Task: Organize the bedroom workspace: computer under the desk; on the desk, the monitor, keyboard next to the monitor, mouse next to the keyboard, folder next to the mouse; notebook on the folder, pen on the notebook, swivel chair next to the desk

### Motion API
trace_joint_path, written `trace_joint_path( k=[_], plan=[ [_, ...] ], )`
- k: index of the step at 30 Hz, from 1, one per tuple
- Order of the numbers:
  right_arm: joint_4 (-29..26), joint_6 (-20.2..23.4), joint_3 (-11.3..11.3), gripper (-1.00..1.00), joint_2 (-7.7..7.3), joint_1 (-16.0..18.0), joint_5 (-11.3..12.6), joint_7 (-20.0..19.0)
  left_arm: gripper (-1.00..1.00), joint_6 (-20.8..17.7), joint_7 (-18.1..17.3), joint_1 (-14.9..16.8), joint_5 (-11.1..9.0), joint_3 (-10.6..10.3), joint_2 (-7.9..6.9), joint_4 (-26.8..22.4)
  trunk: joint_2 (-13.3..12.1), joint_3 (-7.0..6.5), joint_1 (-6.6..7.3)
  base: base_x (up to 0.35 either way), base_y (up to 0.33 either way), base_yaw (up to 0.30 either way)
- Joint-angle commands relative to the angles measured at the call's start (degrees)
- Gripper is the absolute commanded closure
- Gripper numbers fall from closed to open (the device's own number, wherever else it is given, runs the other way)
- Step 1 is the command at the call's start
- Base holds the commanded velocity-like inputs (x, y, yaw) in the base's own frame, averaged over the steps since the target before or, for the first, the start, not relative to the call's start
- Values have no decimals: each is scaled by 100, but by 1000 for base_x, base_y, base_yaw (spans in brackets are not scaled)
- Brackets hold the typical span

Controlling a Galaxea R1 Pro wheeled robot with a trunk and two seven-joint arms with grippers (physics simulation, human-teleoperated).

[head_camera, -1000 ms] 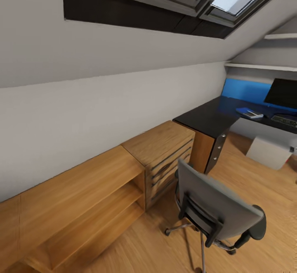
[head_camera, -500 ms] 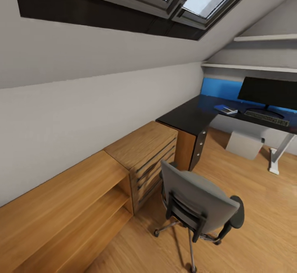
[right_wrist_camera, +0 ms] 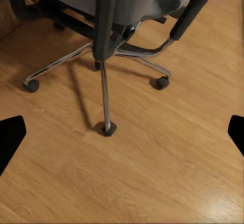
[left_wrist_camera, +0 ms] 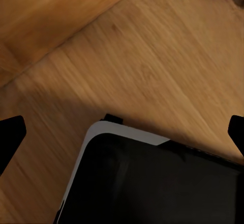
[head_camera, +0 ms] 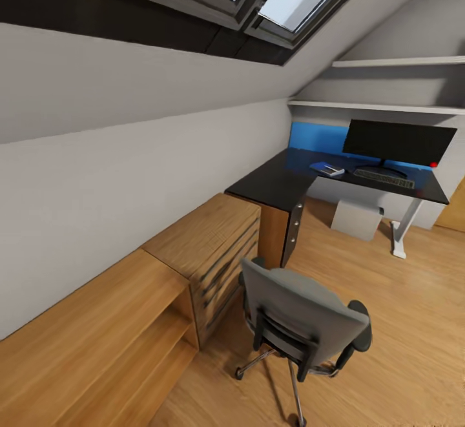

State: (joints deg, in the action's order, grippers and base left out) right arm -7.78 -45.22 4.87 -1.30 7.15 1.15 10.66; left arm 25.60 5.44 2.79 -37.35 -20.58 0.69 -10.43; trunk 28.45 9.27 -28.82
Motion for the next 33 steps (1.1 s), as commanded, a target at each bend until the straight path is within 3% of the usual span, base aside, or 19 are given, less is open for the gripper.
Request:
trace_joint_path(
  k=[1,11,18,33],
  plan=[
    [4,-13,49,-100,-2,6,11,41,-100,15,54,3,-2,-49,-1,-3,9,7,-4,168,294,-265],
    [4,-13,48,-100,-2,6,12,41,-100,17,53,3,10,-166,17,-3,9,-20,-4,62,235,-264],
    [4,-13,49,-100,-2,6,8,41,-100,15,53,3,8,-263,27,-3,9,-40,-4,6,41,-264],
    [4,-13,56,-100,7,6,8,38,-100,15,53,3,0,-271,28,-3,9,-81,-4,0,1,-264]
  ],
)
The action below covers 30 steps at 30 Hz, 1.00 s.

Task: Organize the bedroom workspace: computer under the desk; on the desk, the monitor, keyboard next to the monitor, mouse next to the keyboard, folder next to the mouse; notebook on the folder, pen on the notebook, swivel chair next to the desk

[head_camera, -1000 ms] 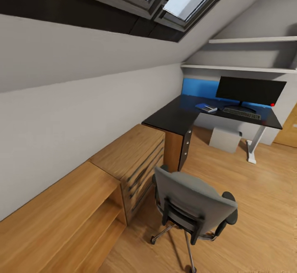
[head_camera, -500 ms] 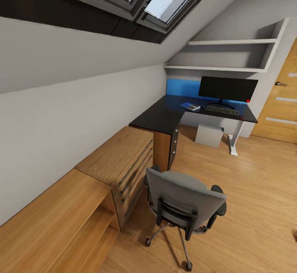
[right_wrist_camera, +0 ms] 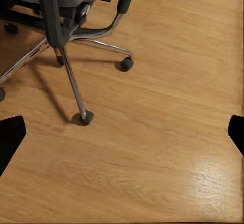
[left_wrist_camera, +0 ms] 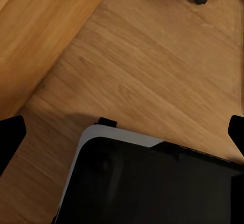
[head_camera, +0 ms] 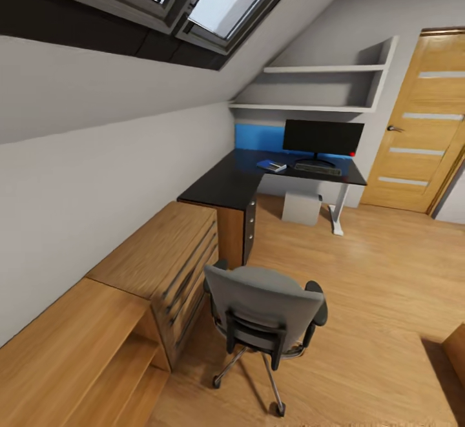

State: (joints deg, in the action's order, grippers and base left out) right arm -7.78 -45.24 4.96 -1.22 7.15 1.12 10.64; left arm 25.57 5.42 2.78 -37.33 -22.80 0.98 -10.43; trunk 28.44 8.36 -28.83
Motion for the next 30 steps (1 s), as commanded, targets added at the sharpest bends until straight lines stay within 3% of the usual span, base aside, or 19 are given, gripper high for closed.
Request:
trace_joint_path(
  k=[1,14,30],
  plan=[
    [5,-11,48,-100,-2,6,11,41,-100,18,56,3,-2,-49,-1,-3,10,8,-3,0,0,-264],
    [5,-11,49,-100,-1,6,11,37,-100,0,64,3,-3,-55,-9,-3,10,-22,-3,-75,156,-264],
    [5,-6,58,-100,3,6,7,37,-100,-2,73,3,-11,-52,-19,-3,10,-45,-3,-5,13,-261]
  ],
)
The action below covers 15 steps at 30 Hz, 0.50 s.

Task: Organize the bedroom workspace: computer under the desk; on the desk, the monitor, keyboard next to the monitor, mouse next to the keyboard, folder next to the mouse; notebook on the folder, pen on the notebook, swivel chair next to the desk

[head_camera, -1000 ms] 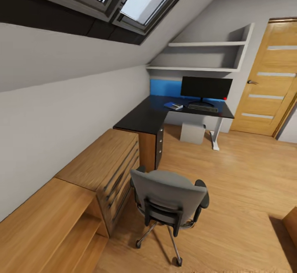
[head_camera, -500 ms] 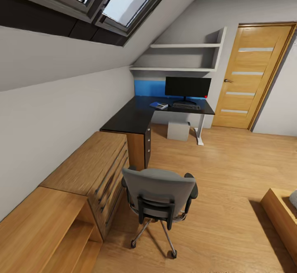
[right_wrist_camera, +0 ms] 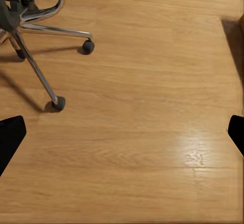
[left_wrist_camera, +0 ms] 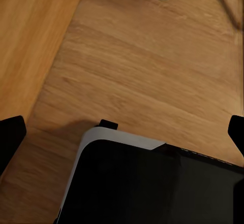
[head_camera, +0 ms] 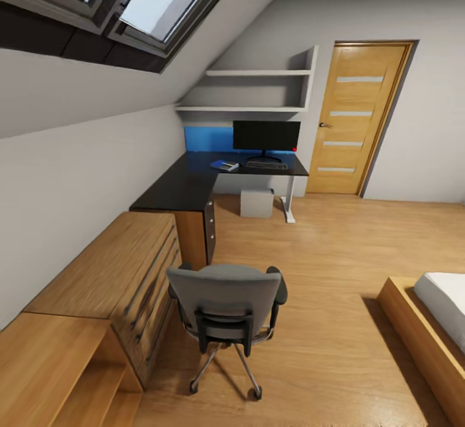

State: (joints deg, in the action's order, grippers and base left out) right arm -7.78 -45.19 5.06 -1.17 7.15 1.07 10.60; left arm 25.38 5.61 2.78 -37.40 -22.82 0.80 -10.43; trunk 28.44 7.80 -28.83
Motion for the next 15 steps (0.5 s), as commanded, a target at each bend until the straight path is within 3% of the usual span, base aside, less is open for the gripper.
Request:
trace_joint_path(
  k=[1,7,13,15],
  plan=[
    [4,-10,48,-100,-1,6,12,40,-100,18,54,3,-4,-49,-1,-3,10,10,-2,0,1,-229],
    [9,-2,48,-100,0,6,9,39,-100,24,54,3,0,-54,-1,-3,10,11,-2,0,27,-250],
    [12,6,48,-100,2,6,10,38,-100,28,54,3,4,-56,-1,-3,10,11,-2,0,200,-279],
    [13,23,48,-100,4,6,10,38,-100,29,54,3,5,-54,-1,-3,10,11,-2,0,68,-60]
  ],
)
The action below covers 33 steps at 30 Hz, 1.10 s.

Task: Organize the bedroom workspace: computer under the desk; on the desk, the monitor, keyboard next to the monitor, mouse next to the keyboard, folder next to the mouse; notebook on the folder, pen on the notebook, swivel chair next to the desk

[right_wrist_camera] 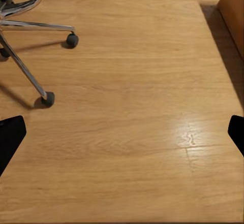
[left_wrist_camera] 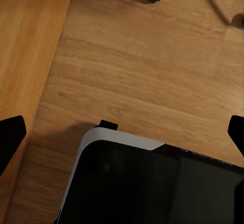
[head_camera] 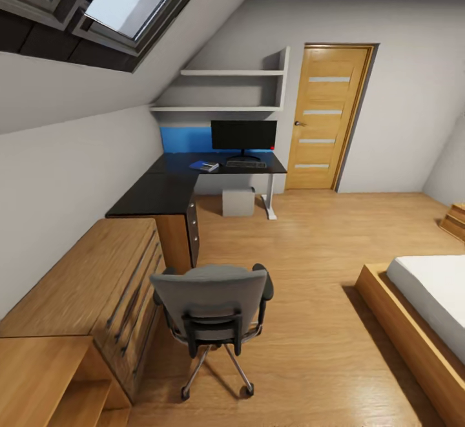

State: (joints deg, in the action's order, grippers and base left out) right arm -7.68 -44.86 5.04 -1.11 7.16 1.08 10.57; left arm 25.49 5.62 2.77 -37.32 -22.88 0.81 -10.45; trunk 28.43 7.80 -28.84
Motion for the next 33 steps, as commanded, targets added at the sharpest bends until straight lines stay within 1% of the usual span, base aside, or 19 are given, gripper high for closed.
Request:
trace_joint_path(
  k=[1,9,19,33],
  plan=[
    [3,-11,49,-100,-1,5,11,42,-100,18,53,4,-4,-47,-1,-1,11,11,-2,0,60,-43],
    [4,-5,49,-100,5,5,15,42,-100,25,53,4,-4,-47,-2,-1,11,11,-2,-57,151,-14],
    [4,-5,49,-100,5,5,15,42,-100,26,54,4,-4,-48,-2,-1,11,11,-2,-30,58,-1],
    [4,-5,49,-100,11,5,15,75,-100,27,62,4,-4,-44,-2,-1,11,11,-2,-9,8,165]
  ],
)
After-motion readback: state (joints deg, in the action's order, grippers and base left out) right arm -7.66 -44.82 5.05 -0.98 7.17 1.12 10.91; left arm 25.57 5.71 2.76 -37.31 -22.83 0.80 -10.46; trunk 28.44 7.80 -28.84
